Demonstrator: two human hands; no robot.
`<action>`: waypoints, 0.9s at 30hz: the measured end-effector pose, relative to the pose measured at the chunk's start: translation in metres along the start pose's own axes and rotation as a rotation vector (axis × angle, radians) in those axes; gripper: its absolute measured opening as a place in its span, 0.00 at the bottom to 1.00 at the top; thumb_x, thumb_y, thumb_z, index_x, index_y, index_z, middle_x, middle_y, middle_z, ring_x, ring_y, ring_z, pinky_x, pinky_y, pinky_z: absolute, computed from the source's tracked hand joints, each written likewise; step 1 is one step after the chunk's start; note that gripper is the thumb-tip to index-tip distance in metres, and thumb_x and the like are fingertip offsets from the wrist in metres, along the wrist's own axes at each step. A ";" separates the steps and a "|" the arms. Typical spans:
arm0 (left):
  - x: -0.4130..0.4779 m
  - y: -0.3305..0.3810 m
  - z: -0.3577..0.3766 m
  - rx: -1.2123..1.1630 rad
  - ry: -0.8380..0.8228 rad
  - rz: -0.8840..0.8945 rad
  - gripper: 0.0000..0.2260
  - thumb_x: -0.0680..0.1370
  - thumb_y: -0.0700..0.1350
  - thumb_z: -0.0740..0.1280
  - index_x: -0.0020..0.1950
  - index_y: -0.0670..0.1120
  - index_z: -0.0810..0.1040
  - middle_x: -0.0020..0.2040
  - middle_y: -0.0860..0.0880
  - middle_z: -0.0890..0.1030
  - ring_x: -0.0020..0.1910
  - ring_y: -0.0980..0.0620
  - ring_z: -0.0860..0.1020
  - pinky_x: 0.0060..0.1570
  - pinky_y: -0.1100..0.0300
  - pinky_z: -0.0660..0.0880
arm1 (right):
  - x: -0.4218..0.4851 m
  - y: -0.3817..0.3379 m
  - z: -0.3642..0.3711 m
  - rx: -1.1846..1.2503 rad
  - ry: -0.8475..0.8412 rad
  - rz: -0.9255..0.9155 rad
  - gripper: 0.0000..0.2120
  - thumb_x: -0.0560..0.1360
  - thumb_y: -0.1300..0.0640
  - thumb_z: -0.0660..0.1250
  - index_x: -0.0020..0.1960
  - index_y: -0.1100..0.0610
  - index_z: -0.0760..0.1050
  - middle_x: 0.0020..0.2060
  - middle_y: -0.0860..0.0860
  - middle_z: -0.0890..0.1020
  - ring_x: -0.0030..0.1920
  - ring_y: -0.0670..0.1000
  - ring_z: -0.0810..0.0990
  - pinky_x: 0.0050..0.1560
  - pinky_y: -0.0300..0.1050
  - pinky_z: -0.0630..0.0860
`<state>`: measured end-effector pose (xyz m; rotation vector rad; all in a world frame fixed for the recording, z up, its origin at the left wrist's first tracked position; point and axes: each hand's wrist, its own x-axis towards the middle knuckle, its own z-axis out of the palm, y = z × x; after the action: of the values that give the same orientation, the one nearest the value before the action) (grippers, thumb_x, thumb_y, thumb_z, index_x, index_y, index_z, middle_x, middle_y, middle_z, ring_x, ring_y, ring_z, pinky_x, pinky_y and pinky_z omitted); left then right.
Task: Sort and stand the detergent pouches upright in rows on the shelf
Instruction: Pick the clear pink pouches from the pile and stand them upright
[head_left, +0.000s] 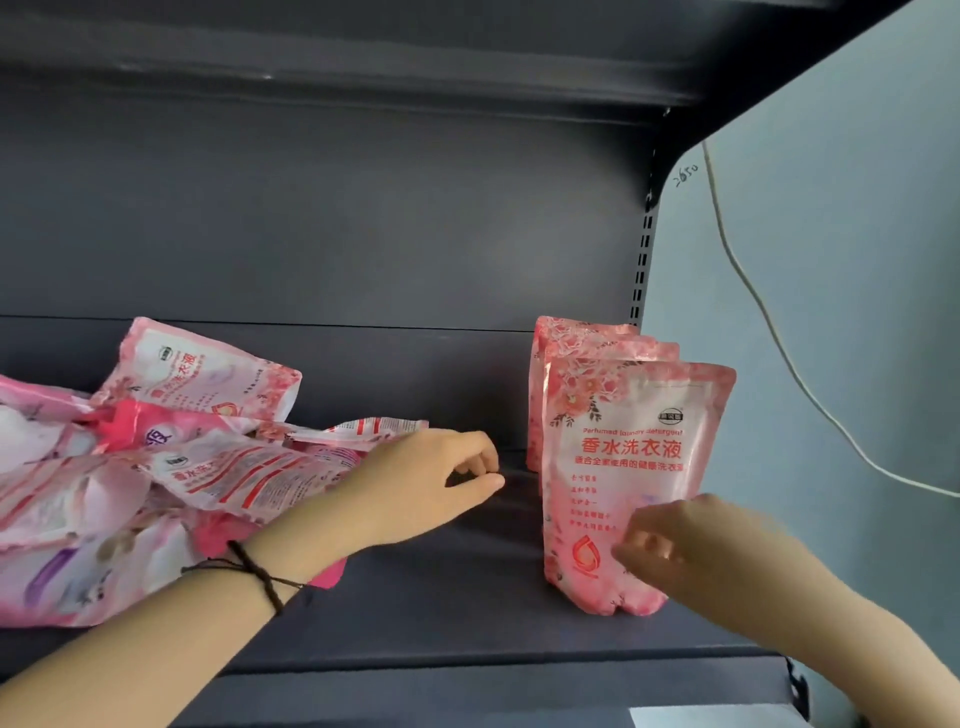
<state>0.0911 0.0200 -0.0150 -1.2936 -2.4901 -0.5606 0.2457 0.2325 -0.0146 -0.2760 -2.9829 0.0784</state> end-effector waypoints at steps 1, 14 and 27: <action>-0.003 -0.007 -0.010 0.156 0.001 0.040 0.10 0.78 0.58 0.61 0.53 0.56 0.76 0.49 0.60 0.80 0.48 0.62 0.76 0.50 0.60 0.73 | 0.004 -0.015 -0.002 0.002 -0.001 -0.089 0.14 0.77 0.39 0.56 0.48 0.45 0.76 0.43 0.41 0.80 0.43 0.45 0.80 0.46 0.39 0.78; -0.018 -0.122 -0.071 0.719 -0.168 0.141 0.16 0.78 0.60 0.57 0.58 0.53 0.74 0.49 0.52 0.81 0.52 0.48 0.77 0.53 0.52 0.71 | 0.119 -0.143 -0.006 -0.324 0.139 -0.447 0.14 0.77 0.46 0.59 0.59 0.51 0.74 0.51 0.50 0.80 0.51 0.57 0.80 0.46 0.47 0.76; 0.006 -0.214 -0.071 0.578 -0.151 0.159 0.13 0.78 0.59 0.59 0.56 0.55 0.76 0.48 0.55 0.81 0.51 0.52 0.75 0.55 0.55 0.69 | 0.212 -0.200 0.013 -0.431 0.115 -0.394 0.13 0.76 0.54 0.60 0.59 0.51 0.74 0.52 0.51 0.80 0.50 0.57 0.80 0.40 0.44 0.68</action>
<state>-0.0842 -0.1201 0.0054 -1.3020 -2.3653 0.2904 0.0018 0.0752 0.0147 0.2591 -2.8440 -0.6025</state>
